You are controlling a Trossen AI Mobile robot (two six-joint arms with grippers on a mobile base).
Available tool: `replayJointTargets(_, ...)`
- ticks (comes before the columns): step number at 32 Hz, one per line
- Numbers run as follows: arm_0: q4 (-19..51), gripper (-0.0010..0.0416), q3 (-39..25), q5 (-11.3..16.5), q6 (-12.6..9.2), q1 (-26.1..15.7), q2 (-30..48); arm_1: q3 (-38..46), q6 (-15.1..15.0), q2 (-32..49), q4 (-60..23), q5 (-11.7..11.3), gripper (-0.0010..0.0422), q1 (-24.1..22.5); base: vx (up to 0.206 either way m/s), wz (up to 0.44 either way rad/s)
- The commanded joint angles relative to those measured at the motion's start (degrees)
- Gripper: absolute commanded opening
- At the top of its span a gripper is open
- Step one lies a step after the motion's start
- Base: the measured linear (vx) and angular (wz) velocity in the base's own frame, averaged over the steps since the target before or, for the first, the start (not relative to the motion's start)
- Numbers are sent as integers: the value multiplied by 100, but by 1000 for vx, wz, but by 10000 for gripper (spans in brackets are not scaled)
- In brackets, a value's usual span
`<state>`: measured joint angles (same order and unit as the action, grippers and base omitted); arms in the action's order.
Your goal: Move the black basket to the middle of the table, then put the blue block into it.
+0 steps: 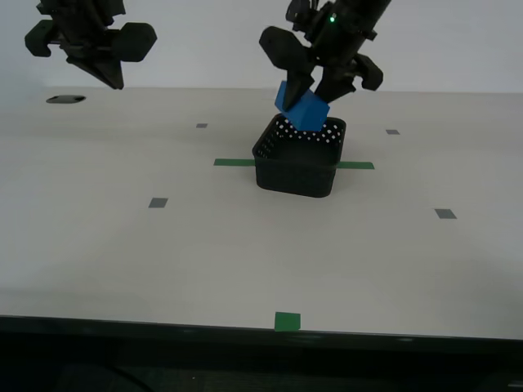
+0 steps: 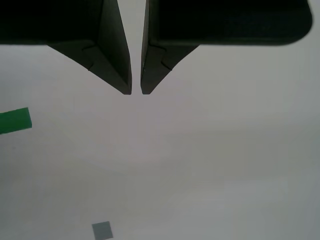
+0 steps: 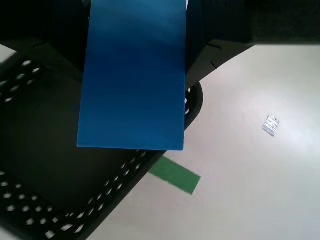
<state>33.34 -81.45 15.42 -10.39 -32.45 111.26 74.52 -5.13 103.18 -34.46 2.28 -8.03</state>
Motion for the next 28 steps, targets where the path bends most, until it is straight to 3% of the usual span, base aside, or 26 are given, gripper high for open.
replayJointTargets(1, -428, -1, 229, 11, -15, 2, -2, -31, -28, -2, 2, 15, 23, 7, 0, 0)
replayJointTargets(7, -673, 18, 195, 11, -28, 15, -2, -223, -48, -2, -87, 20, 22, 9, 0, 0)
replayJointTargets(10, -688, 69, 190, -28, -26, 15, -2, -367, -50, -2, -98, 20, 22, 7, 0, 0)
replayJointTargets(12, -702, 98, 190, -232, -26, 15, -2, -374, -50, -2, -94, 20, 23, 9, 0, 0)
replayJointTargets(17, -767, 139, 190, -269, -20, 15, -2, -378, -52, -2, -98, 20, 23, 9, 0, 0)
replayJointTargets(19, -780, 174, 190, -428, -13, 17, -2, -382, -52, -2, -87, 20, 23, 7, 0, 0)
replayJointTargets(20, -789, 214, 190, -503, -9, 22, -2, -385, -52, -2, -74, 20, 23, 9, 0, 0)
replayJointTargets(23, -804, 266, 190, -503, 11, 22, -2, -385, -50, -2, -48, 20, 22, 9, 0, 0)
replayJointTargets(28, -809, 306, 190, -503, 42, 35, -2, -385, -50, -2, -24, 20, 22, 7, 0, 0)
